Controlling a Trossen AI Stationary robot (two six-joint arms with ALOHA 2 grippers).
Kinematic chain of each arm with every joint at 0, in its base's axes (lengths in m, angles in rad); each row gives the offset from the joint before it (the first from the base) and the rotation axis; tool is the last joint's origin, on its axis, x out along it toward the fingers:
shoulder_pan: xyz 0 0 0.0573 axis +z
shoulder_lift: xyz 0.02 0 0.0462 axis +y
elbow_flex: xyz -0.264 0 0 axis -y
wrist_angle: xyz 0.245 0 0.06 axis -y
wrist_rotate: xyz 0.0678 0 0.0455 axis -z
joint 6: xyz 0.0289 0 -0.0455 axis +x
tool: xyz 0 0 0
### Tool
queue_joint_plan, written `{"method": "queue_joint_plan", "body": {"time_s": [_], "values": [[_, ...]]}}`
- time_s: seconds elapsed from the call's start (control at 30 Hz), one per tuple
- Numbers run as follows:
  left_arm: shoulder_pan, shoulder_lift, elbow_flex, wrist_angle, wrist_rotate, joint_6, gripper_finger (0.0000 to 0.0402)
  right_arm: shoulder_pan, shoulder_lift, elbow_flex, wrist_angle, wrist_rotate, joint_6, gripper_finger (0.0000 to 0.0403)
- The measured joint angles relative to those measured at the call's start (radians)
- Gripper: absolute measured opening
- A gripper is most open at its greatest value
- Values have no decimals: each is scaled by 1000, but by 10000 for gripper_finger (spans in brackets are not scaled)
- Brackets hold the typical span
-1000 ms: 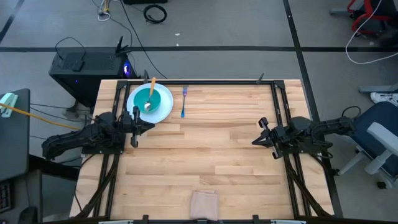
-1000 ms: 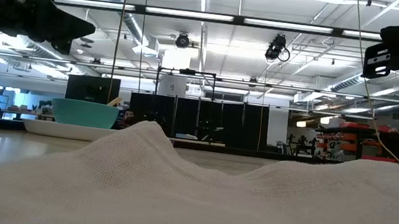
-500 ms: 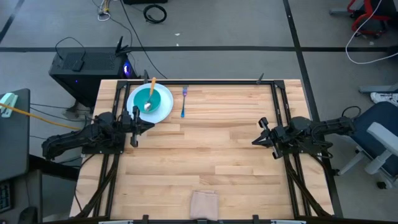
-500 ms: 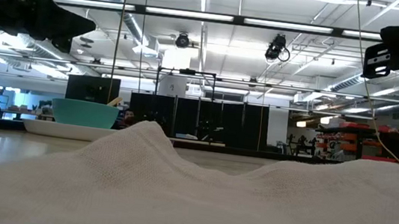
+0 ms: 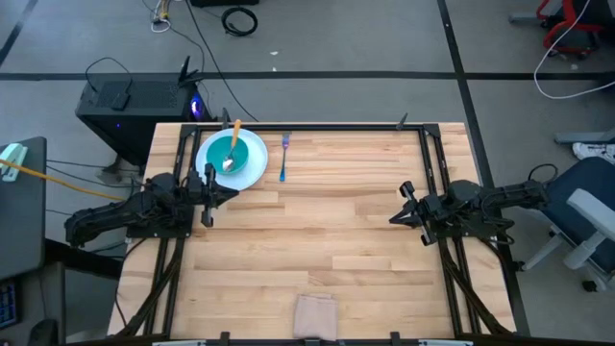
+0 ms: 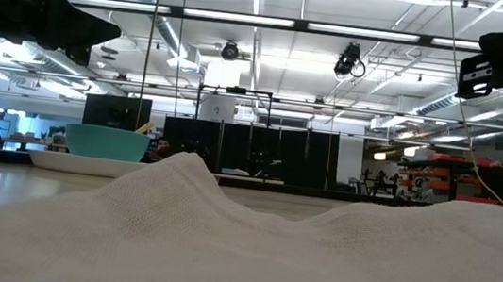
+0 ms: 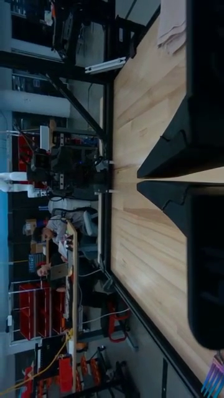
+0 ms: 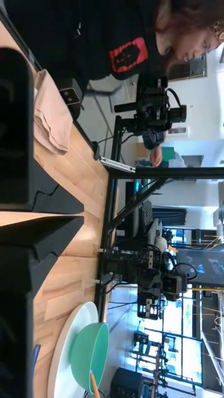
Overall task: Set table place
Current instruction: Return to Home Position
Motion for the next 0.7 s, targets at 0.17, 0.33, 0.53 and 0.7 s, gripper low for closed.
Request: {"method": "queue_joint_plan", "body": {"time_s": [0.17,0.33,0.53,0.7], "values": [[0,0,1,1,0,0,28,0,0,0,0,0,0,23],[0,0,1,1,0,0,36,0,0,0,0,0,0,22],[0,0,1,1,0,0,29,0,0,0,0,0,0,22],[0,0,1,1,0,0,23,0,0,0,0,0,0,22]]}}
